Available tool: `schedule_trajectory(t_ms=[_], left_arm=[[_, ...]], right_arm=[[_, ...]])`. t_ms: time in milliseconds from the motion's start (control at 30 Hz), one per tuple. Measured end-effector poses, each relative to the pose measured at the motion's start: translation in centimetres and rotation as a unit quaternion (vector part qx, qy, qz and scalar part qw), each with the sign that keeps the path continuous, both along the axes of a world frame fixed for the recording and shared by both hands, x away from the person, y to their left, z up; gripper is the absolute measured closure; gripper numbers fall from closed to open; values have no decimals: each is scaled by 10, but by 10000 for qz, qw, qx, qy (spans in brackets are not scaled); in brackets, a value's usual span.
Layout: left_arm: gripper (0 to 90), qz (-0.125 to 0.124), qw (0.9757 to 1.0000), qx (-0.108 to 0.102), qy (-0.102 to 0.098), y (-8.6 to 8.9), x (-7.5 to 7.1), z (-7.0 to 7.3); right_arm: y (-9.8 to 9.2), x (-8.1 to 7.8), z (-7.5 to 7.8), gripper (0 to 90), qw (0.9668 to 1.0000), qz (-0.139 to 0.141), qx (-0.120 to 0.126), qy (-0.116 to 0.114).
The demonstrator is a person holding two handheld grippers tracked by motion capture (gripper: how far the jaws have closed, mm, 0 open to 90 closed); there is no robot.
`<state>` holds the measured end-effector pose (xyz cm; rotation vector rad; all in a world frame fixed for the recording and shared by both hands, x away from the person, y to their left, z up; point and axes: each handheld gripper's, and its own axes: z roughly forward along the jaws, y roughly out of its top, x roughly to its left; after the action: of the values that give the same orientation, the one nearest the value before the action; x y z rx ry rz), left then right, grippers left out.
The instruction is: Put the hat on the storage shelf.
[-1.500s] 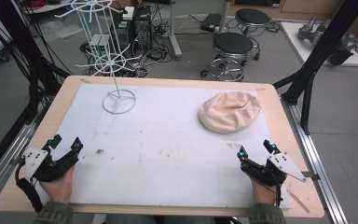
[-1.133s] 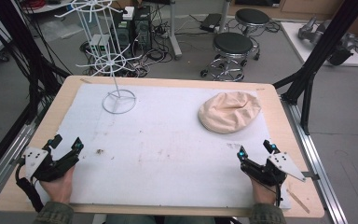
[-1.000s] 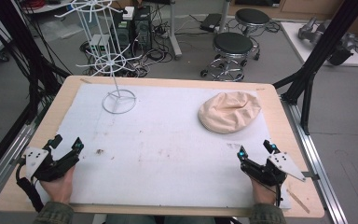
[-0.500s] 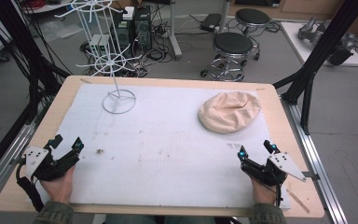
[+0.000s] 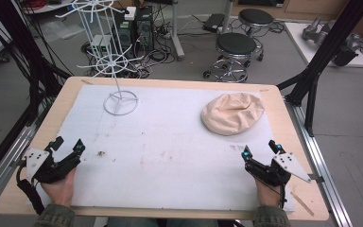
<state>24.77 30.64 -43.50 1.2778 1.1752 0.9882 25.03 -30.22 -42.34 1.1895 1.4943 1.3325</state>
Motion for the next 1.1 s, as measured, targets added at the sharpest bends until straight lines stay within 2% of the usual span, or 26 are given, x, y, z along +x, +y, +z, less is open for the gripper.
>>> schedule_trajectory(t_ms=[33,133,333,500,733,933,1100], left_arm=[[282,4,10000,5,-5,0,0,0],[280,25,10000,17,-27,0,0,0],[277,50,10000,26,-30,1,-1,0],[276,57,10000,2,-31,1,-1,-1],[274,70,10000,9,5,1,0,-1],[273,49,10000,-1,15,0,0,-2],[271,62,10000,-12,25,1,0,-2]], right_arm=[[1,2,-1,89,10000,-2,-45,83],[2,5,-1,89,9999,30,-94,131],[3,6,5,89,9999,31,145,76],[2,9,10,89,9999,4,143,29],[-5,25,18,89,9992,15,352,185],[-5,39,23,90,9991,-13,228,361],[-1,47,34,90,9993,32,188,319]])
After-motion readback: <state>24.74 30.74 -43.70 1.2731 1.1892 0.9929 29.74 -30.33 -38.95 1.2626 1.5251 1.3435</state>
